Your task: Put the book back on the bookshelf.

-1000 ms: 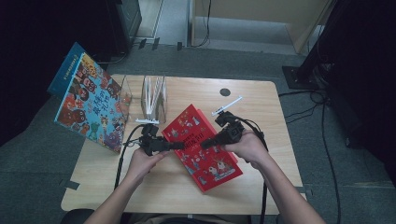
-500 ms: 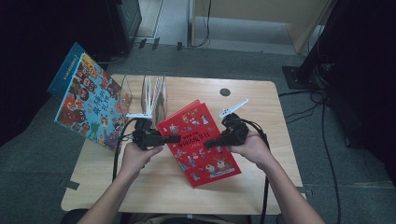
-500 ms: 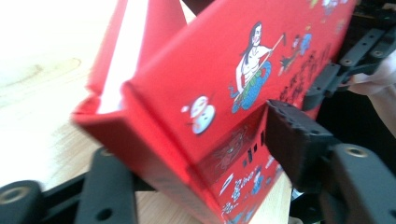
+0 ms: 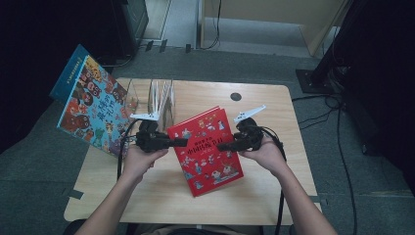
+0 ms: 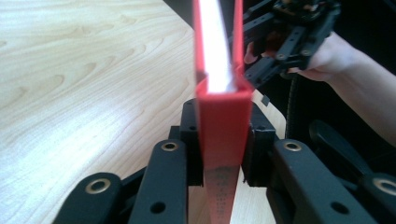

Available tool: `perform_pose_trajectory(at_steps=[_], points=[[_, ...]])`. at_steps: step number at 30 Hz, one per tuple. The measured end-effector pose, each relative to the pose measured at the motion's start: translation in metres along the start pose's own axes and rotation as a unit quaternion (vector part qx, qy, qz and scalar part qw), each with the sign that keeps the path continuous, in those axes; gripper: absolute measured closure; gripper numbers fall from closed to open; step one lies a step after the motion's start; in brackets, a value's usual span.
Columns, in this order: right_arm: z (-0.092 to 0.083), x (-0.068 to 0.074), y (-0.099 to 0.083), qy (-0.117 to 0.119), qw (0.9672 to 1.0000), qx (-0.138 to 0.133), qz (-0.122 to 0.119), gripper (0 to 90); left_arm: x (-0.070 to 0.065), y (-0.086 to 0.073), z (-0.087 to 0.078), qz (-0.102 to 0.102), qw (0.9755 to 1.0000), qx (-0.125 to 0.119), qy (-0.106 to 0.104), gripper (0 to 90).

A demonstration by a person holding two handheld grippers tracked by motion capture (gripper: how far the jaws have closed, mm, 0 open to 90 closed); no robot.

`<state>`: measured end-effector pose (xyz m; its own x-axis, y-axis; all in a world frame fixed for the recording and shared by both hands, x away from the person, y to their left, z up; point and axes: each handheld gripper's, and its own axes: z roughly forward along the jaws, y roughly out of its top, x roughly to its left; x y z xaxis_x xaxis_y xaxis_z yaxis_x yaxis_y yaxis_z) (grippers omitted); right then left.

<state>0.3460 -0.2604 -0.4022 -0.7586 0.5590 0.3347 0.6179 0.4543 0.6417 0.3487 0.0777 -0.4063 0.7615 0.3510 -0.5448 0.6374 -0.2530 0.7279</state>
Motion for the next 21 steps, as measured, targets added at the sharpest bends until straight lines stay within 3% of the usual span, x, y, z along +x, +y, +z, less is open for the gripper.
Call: perform_pose_trajectory(at_steps=[1,4,5,7,14,21], points=[[-0.003,-0.003,-0.002,-0.019,0.9998,0.002,-0.001,54.5,0.0,0.001,-0.003,0.003,1.0,0.0,0.005,79.9],[-0.011,-0.009,-0.006,-0.034,0.9992,-0.016,0.01,56.4,0.0,0.0,-0.008,0.001,0.9999,-0.001,0.011,80.4],[-0.014,-0.014,-0.008,-0.054,0.9979,-0.029,0.021,57.8,0.0,0.001,-0.009,-0.001,0.9999,0.001,0.011,80.3],[-0.011,-0.013,-0.007,-0.066,0.9969,-0.042,0.013,55.4,-0.002,0.002,-0.008,0.003,0.9999,0.001,0.013,80.3],[0.007,-0.005,-0.003,-0.045,0.998,-0.044,-0.001,57.2,-0.004,0.004,-0.008,-0.004,0.9997,0.007,0.022,79.9],[0.013,0.0,0.001,-0.057,0.9973,-0.047,-0.002,57.5,-0.007,0.008,-0.006,0.001,0.9989,0.027,0.039,77.1]])
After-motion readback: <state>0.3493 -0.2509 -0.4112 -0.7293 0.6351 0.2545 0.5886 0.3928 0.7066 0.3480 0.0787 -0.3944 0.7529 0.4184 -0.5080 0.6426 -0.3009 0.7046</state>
